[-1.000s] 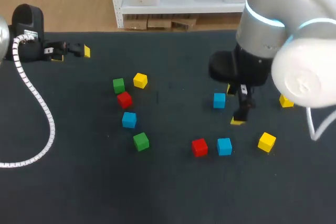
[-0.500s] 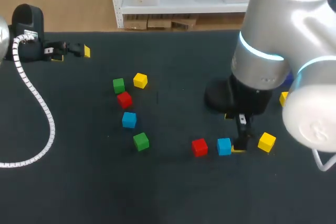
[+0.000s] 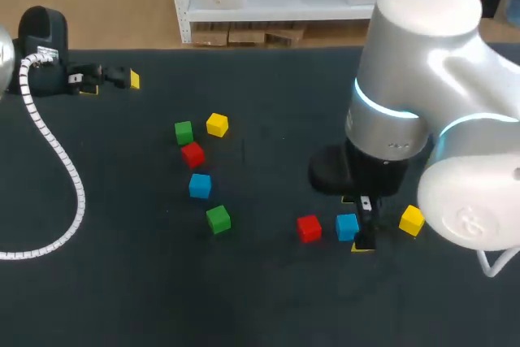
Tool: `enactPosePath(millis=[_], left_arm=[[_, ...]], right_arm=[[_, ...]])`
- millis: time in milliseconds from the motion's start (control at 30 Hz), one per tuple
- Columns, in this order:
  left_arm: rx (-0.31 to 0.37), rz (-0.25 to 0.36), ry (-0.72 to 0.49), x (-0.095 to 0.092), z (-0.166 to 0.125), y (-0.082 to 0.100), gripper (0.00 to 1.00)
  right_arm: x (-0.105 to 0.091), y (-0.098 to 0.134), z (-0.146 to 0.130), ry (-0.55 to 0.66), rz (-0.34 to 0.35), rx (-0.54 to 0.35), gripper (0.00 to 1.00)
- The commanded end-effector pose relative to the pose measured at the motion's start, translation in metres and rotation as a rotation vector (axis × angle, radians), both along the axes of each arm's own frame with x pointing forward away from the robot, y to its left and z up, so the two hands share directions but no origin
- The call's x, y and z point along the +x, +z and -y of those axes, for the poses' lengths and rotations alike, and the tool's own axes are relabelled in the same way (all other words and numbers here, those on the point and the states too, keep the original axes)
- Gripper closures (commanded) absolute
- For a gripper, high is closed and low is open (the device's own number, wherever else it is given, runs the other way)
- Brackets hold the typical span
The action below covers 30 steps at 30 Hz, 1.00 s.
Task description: Place the blue cubes, place green cubes on the blue cubes, place the yellow cubes on the green cubes, then place the red cubes on the yellow cubes, and place purple cube on the red cubes.
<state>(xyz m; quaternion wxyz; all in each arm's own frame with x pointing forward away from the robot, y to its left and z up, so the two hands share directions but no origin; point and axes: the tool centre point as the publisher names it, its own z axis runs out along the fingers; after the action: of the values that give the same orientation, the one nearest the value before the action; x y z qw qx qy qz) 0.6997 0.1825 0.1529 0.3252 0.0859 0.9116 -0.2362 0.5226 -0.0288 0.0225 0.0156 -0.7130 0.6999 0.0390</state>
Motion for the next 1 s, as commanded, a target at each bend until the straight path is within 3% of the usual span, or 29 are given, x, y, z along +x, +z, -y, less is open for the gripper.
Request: enactPosePath(millis=[33,633,667,700,733,767,900,1000], left_arm=[[-0.009,0.007,-0.006,0.000,-0.002,-0.002,0.00],[-0.009,0.007,-0.006,0.000,-0.002,-0.002,0.00],[-0.009,0.007,-0.006,0.000,-0.002,-0.002,0.00],[-0.009,0.007,-0.006,0.000,-0.002,-0.002,0.00],[-0.009,0.007,-0.006,0.000,-0.002,-0.002,0.00],[-0.009,0.007,-0.006,0.000,-0.002,-0.002,0.00],[-0.009,0.007,-0.006,0.000,-0.002,-0.002,0.00],[-0.009,0.007,-0.006,0.000,-0.002,-0.002,0.00]], right_arm=[[0.009,-0.007,-0.006,-0.001,-0.018,-0.002,0.00],[0.015,-0.028,-0.006,-0.008,-0.058,-0.038,0.00],[0.015,-0.028,-0.006,-0.008,-0.058,-0.038,0.15],[0.015,-0.028,-0.006,-0.007,-0.055,-0.040,0.22],[0.016,-0.028,-0.006,-0.006,-0.049,-0.042,0.38],[0.016,-0.029,-0.006,-0.007,-0.047,-0.043,0.47],[0.016,-0.029,-0.005,-0.009,-0.045,-0.045,0.71],[0.017,-0.030,-0.004,-0.011,-0.042,-0.045,0.82]])
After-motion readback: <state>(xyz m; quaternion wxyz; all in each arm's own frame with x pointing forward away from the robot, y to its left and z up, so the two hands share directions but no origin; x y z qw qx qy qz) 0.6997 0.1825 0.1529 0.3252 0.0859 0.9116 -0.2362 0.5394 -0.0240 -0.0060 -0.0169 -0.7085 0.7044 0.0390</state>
